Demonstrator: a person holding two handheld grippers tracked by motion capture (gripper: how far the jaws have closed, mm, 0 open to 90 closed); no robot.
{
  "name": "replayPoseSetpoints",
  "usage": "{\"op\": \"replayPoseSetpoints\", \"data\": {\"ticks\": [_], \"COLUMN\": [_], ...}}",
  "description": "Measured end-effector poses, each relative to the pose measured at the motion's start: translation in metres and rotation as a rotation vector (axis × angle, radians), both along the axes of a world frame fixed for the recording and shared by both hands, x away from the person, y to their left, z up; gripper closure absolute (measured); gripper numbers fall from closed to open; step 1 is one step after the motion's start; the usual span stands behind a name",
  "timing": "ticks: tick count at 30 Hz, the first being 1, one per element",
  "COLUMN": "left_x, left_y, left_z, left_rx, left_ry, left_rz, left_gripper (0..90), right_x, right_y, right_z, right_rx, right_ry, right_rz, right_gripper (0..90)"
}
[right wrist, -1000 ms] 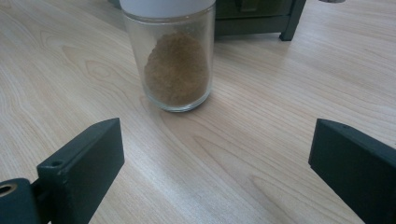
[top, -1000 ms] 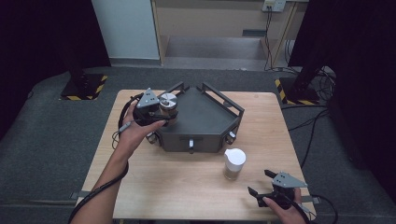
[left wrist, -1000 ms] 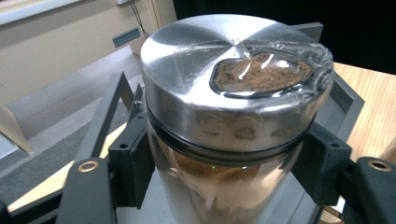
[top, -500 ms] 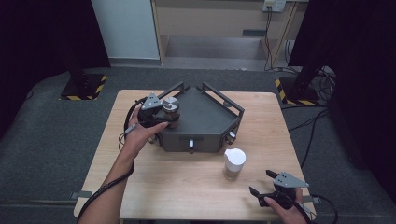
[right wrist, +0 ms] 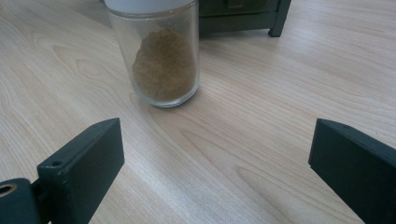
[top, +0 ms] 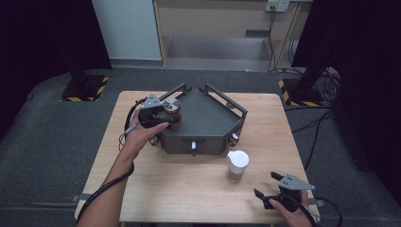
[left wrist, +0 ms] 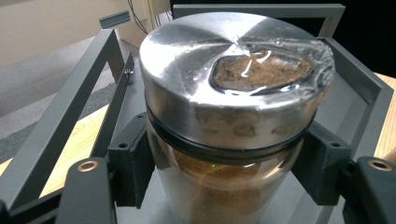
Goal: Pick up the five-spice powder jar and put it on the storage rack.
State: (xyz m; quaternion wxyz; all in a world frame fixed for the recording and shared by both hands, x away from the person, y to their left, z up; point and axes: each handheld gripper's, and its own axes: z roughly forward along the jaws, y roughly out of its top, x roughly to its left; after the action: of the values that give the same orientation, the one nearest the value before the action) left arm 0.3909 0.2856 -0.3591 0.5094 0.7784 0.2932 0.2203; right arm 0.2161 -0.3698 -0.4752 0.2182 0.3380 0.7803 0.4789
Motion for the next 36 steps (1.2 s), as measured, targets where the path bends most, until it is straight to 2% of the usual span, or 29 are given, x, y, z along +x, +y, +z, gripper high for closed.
{"op": "replayPoseSetpoints", "data": {"ticks": [22,25,31,33,36], "left_x": [0.001,0.0005,-0.0009,-0.0034,-0.0085], "left_y": [-0.0003,-0.003,-0.0038,-0.0047,-0.0019], "left_z": [0.0025,0.0053,0.0068,0.008,0.008], "left_rx": [0.013,0.039,0.059,0.074,0.063], "left_ry": [0.004,0.003,0.004,-0.004,-0.018], "left_rz": [-0.005,0.0,-0.025,-0.019,-0.006], "left_gripper": [30.0,29.3,13.7,6.8,3.4], "right_x": [-0.0012,-0.0007,-0.0008,-0.0007,-0.0005], "right_y": [-0.0022,-0.0022,-0.0015,-0.0007,-0.0003], "right_z": [0.0003,0.0,0.0001,-0.0001,-0.0002], "right_rx": [0.016,0.018,0.018,0.017,0.016], "right_ry": [-0.002,0.0,-0.001,0.001,0.002], "right_rz": [-0.005,-0.003,0.001,0.003,0.005], "right_gripper": [3.8,3.7,3.6,3.6,3.6]}}
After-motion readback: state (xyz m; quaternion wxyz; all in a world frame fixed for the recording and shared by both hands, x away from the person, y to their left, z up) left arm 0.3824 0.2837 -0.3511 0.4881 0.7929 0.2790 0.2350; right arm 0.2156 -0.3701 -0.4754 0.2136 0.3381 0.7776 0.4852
